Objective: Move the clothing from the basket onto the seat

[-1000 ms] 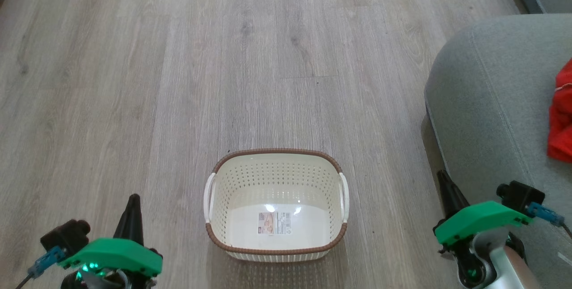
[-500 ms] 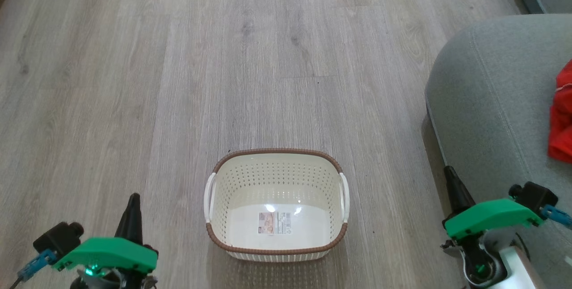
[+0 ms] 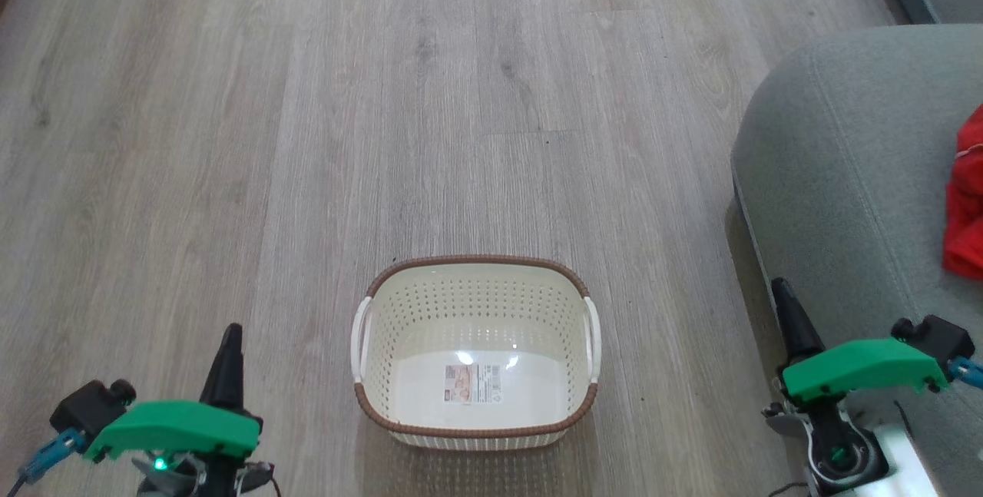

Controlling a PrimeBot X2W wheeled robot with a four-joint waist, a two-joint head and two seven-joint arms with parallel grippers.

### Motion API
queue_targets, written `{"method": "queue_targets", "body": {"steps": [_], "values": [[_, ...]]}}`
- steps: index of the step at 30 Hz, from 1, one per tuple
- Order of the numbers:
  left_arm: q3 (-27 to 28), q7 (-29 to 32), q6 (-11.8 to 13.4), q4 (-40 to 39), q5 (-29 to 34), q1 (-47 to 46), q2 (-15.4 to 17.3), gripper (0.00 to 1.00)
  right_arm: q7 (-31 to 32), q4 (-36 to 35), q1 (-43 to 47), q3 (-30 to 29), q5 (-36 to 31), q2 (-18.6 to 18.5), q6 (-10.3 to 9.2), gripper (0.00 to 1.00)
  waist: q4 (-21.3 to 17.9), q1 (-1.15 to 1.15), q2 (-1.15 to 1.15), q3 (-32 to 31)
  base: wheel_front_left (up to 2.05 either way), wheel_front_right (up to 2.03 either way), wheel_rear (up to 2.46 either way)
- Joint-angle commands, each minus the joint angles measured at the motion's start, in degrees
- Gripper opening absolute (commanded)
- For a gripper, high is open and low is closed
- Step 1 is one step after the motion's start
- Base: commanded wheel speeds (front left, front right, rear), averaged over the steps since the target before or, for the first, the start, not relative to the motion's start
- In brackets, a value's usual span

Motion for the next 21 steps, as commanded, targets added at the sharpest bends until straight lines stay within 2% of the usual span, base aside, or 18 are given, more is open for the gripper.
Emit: {"method": "queue_targets", "body": {"steps": [1,21], "values": [[1.42,0.48,-0.51,-2.17,-1.73,-3.04,0.56,0.0,0.5,-2.59,-0.82,0.06,1.62,0.16,0.0,0.0,0.01,0.0,0.0,0.0,0.0,0.0,0.0],[1.82,3.69,-1.06,-2.83,-14.74,-3.53,0.64,0.0,3.67,-6.28,0.32,-2.16,12.91,0.82,0.0,0.0,0.12,0.0,0.0,0.04,0.0,0.0,0.0]]}}
